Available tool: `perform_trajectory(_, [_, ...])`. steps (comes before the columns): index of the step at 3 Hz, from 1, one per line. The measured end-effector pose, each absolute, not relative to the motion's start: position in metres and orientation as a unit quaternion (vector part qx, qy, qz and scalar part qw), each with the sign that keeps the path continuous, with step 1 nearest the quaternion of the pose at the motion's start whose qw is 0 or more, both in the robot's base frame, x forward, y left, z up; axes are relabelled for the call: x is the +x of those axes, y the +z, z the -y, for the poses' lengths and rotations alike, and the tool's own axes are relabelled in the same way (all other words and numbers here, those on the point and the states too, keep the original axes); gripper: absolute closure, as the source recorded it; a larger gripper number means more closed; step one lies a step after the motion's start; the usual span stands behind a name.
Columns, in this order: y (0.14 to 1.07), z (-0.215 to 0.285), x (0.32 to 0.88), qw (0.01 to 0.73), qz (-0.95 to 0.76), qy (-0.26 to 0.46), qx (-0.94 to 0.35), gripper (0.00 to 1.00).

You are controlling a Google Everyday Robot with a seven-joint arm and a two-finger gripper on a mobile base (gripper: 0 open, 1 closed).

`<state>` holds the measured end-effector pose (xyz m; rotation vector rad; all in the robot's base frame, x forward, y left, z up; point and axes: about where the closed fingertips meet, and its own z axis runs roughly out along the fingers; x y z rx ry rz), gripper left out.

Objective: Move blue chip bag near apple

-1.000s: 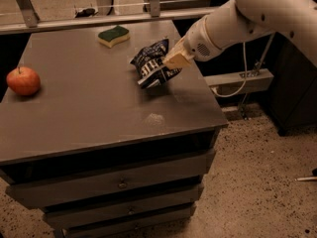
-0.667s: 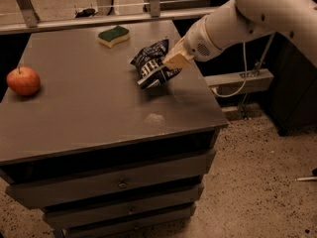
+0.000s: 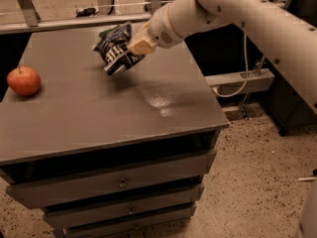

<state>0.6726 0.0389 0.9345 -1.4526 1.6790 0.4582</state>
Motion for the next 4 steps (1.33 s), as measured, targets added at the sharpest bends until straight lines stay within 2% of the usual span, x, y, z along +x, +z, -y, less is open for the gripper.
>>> perform_trajectory(2, [0.924, -0.132, 0.71, 0.446, -0.641, 0.217, -0.585, 1.0])
perform_trajectory(4, [0.916, -0.173, 0.707, 0.451, -0.638, 0.247, -0.574, 1.0])
